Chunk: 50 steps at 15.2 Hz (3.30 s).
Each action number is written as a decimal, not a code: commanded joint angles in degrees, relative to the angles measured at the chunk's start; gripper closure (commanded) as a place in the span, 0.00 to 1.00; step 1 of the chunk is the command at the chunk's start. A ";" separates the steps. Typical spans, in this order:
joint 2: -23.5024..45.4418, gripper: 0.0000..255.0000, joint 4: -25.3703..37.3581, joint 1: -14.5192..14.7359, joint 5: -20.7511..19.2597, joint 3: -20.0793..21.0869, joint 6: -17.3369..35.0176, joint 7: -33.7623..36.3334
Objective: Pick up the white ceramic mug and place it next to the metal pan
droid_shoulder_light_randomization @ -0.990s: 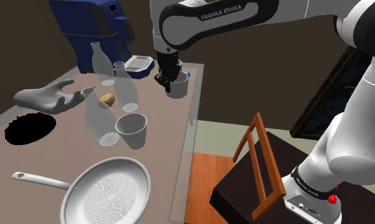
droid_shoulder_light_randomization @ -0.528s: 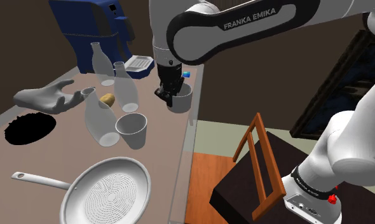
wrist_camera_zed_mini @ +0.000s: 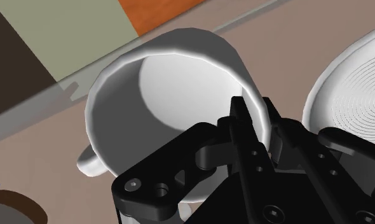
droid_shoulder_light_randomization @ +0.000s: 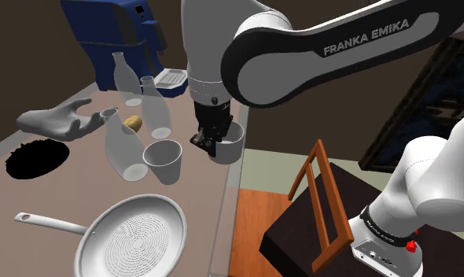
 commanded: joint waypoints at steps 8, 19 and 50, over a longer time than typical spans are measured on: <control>0.82 1.00 -5.37 0.60 -0.37 0.90 6.07 1.90; 4.57 1.00 -10.30 0.60 -2.29 1.26 14.41 3.67; 3.69 0.00 -9.77 0.73 -1.82 1.41 13.08 3.60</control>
